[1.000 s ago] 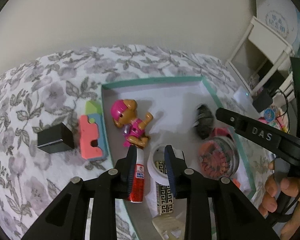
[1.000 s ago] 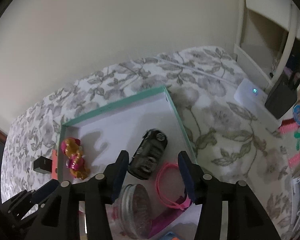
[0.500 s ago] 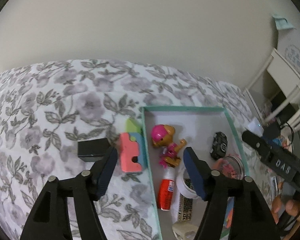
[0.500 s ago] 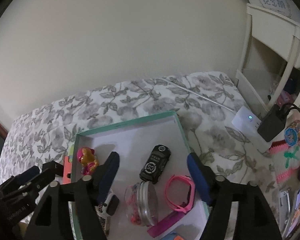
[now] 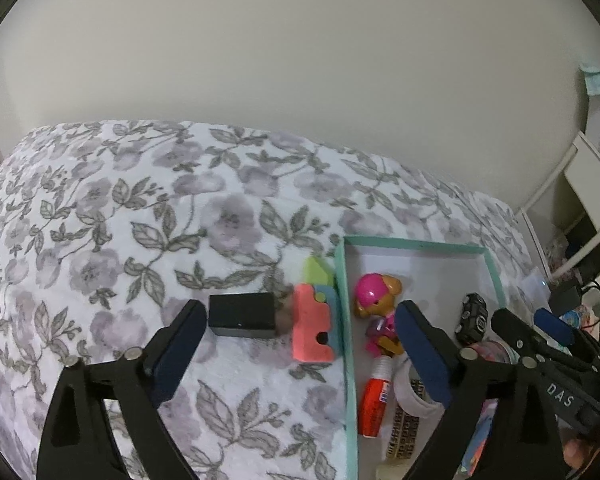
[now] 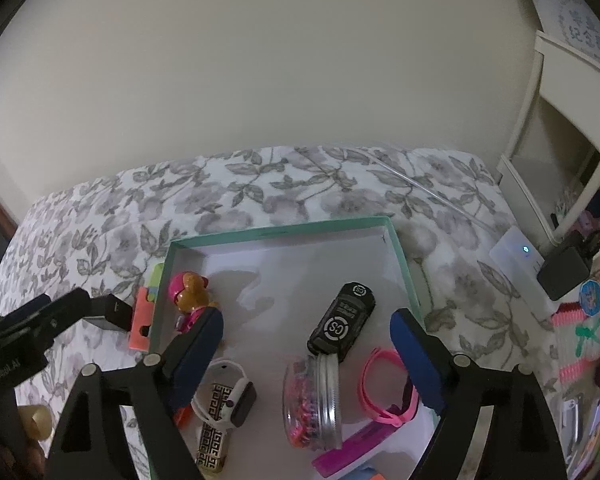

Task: Organize rigid objects
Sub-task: 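Move both grippers back toward the black charger and foam toy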

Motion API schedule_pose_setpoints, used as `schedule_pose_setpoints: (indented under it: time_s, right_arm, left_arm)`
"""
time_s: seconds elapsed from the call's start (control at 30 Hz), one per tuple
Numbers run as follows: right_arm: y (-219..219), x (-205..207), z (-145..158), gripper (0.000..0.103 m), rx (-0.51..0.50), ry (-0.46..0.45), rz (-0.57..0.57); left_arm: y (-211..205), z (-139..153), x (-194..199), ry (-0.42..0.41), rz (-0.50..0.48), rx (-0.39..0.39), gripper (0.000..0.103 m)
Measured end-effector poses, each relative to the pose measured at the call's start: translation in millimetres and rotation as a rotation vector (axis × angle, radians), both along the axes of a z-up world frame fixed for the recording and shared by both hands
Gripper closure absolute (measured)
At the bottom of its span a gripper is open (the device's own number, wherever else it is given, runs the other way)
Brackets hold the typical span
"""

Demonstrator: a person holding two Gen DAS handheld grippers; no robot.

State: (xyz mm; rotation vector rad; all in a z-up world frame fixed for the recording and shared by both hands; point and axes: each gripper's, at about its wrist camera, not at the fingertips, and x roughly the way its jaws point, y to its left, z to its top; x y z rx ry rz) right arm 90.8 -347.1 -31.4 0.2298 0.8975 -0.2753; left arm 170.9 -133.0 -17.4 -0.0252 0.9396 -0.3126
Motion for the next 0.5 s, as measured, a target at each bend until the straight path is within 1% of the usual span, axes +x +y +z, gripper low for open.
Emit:
schedule_pose_setpoints:
  time_s: [0.13, 0.17, 0.2, 0.23, 0.27, 0.5]
  right_arm:
    - [4, 2, -2, 0.015, 0.005, 0.004, 0.013]
    - [4, 2, -2, 0.013, 0.005, 0.005, 0.015]
    - [6, 3, -3, 0.006, 0.004, 0.007, 0.018]
    - [7, 3, -3, 0.001, 0.0, 0.009, 0.021]
    - [8, 4, -4, 0.0, -0.003, 0.009, 0.024]
    - [13, 6, -4, 0.0, -0.021, 0.015, 0.044]
  left_arm:
    - [3, 1, 1, -0.021, 0.019, 0.016, 0.004]
    - [5, 0, 1, -0.02, 0.023, 0.018, 0.004]
    - [6, 0, 2, -0.021, 0.023, 0.021, 0.004]
    - [7, 0, 3, -0.018, 0.026, 0.02, 0.004]
    - [8, -1, 3, -0.015, 0.029, 0.018, 0.004]
    - [14, 0, 6, -0.016, 0.048, 0.022, 0.004]
